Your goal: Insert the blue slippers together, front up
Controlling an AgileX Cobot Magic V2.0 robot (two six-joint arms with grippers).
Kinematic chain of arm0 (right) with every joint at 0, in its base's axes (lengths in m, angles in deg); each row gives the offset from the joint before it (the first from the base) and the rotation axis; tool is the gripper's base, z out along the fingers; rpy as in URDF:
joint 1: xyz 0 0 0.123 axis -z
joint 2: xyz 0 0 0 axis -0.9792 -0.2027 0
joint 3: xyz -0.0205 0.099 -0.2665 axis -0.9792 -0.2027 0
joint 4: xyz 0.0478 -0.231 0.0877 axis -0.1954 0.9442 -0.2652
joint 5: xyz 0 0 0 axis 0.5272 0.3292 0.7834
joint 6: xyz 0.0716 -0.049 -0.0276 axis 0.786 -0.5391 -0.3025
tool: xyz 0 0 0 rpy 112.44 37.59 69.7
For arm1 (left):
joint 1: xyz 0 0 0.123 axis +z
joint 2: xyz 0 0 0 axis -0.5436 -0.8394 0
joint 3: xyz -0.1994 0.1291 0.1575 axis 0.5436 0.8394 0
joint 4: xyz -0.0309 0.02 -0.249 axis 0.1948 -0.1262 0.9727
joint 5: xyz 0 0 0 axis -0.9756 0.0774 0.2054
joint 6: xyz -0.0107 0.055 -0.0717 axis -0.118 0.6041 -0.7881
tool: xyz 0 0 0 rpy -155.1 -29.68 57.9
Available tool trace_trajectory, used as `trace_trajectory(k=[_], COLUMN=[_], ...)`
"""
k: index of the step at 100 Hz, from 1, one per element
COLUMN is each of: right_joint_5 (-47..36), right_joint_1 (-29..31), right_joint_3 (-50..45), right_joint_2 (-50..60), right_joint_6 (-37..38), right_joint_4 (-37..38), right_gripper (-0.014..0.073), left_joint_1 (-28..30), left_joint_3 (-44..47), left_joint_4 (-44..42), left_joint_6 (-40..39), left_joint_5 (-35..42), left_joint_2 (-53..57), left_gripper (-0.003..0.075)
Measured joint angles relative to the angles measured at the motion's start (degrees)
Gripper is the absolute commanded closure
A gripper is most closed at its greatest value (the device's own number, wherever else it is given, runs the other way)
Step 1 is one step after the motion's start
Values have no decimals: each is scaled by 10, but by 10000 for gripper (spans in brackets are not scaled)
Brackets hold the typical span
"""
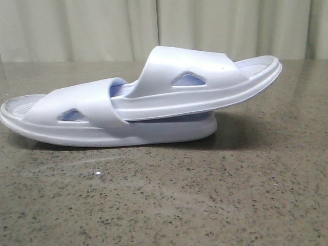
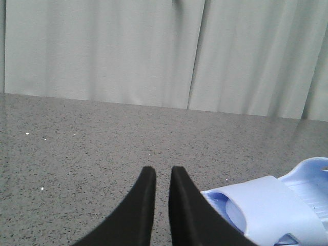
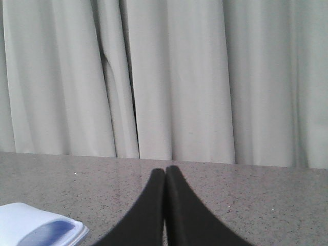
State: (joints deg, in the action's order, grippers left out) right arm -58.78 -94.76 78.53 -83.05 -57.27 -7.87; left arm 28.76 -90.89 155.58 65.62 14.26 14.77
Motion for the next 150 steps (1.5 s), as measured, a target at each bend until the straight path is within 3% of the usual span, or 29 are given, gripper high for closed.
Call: trace_trajectory(k=[98,113,127,150], right_joint_5=[0,0,0,0], right_joint_1=[0,0,0,0], right_joint_3=[0,0,0,0], right_joint_2=[0,0,0,0], right_joint_6=[0,0,-1,-1], right_joint_4=[0,0,0,0], right_gripper=[701,701,701,701], left_joint_1=[0,-1,-7,-7], left_joint_3=[26,30,30,30], left_joint_4=[2,-72,-245,-613], left_joint_6=[0,-11,-148,-544], left_joint_5=[26,40,36,10], left_joint_2=[0,6,32,79], left_gripper=[704,704,704,704])
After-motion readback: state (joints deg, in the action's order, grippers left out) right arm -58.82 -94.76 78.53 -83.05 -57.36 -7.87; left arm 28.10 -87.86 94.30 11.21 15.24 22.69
